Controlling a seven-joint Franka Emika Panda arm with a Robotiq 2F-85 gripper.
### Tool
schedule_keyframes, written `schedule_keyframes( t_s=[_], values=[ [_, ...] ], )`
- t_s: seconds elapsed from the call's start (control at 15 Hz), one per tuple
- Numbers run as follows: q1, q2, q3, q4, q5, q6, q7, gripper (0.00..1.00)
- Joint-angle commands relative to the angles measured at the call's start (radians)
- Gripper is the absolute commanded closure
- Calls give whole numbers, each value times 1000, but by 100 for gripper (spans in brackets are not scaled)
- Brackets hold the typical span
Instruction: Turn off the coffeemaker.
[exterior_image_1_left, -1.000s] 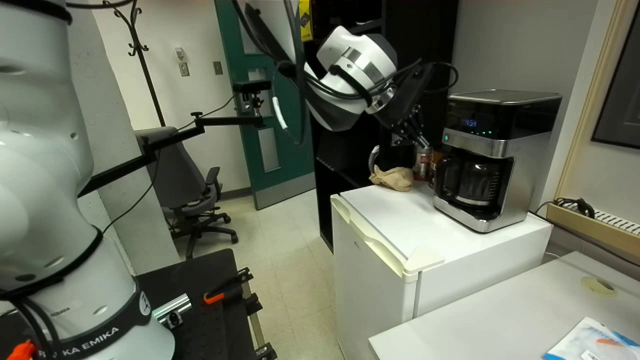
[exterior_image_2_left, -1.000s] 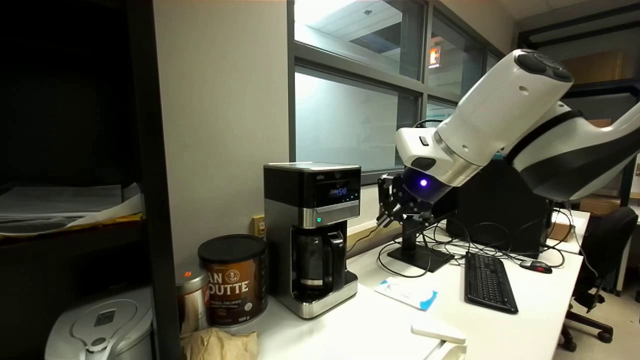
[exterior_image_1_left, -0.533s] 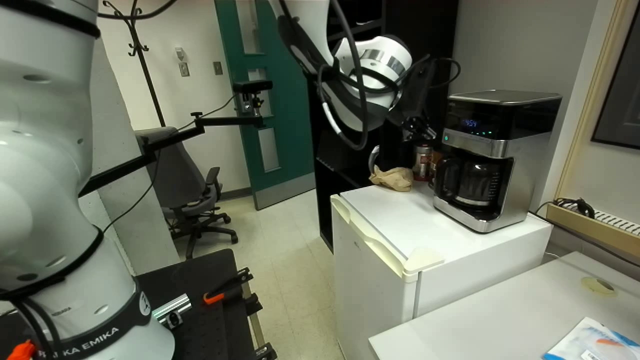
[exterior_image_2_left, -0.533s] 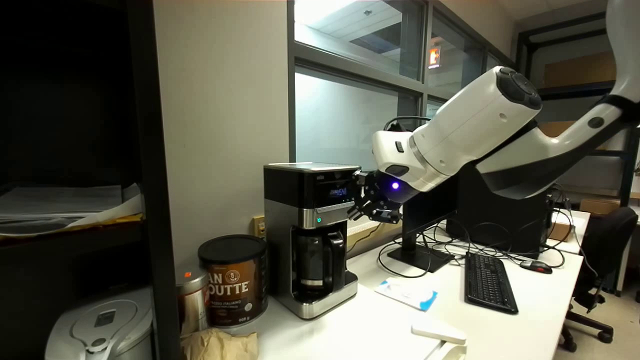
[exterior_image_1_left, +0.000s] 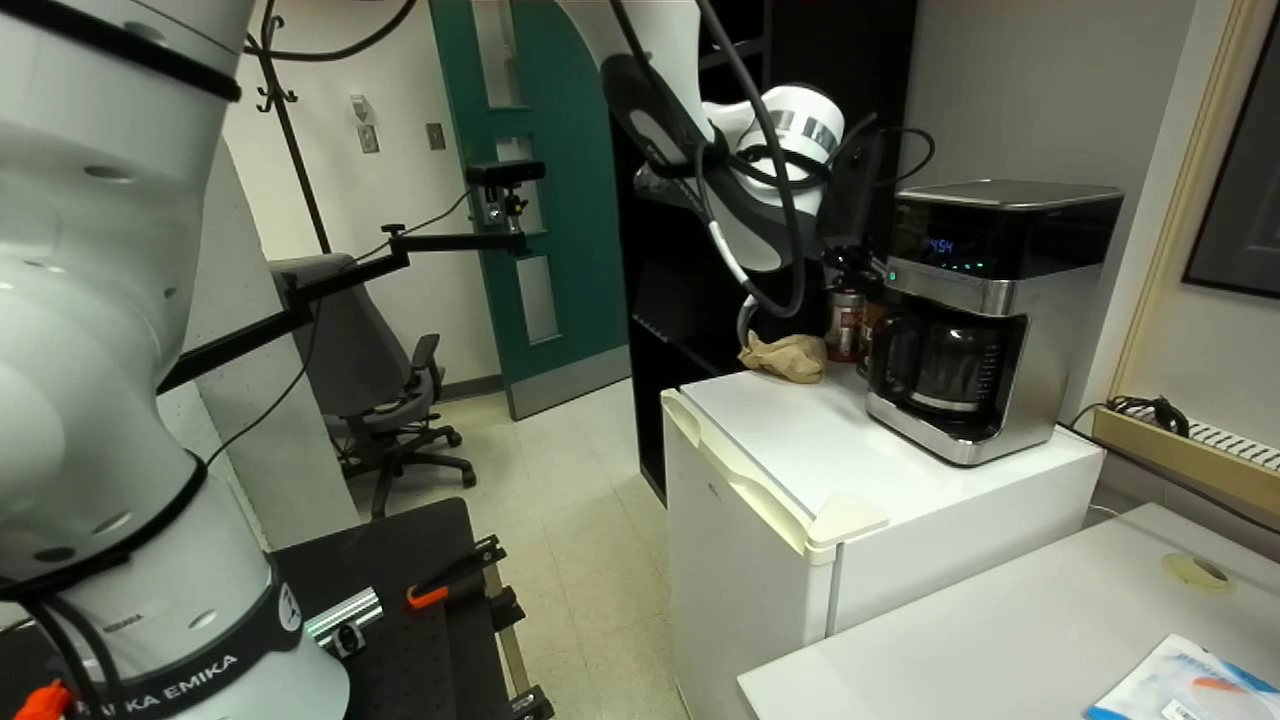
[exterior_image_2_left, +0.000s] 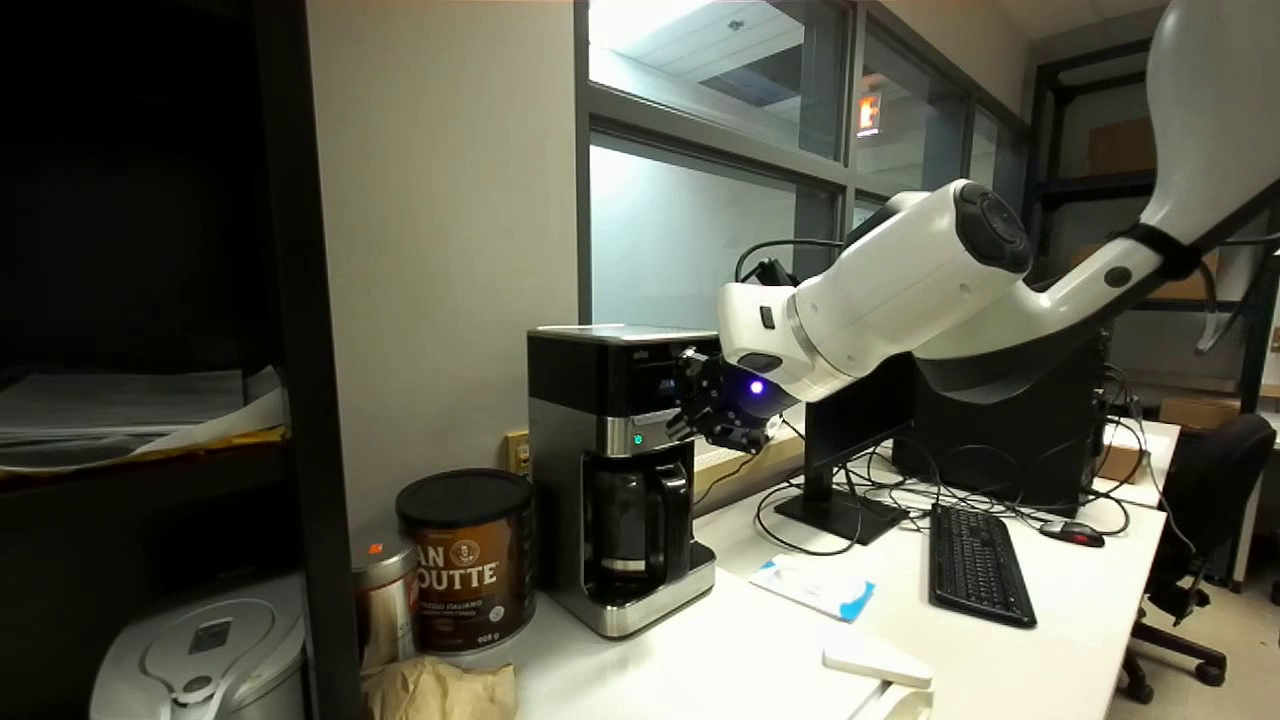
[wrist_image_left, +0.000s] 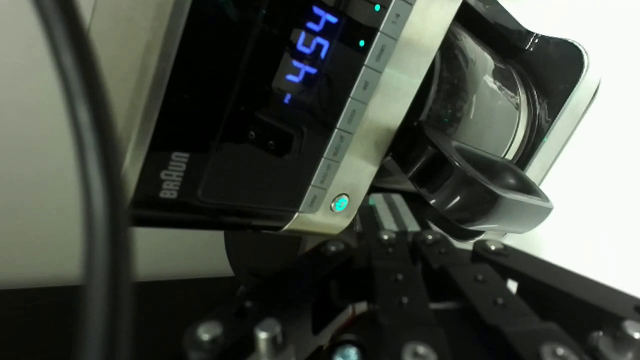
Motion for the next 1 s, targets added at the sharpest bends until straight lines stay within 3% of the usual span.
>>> schedule_keyframes(
  t_s=[0.0,0.93],
  values=[
    [-2,58,9,78,-68,14,64,100],
    [-8,142,15,190,-129,12,131,100]
  ],
)
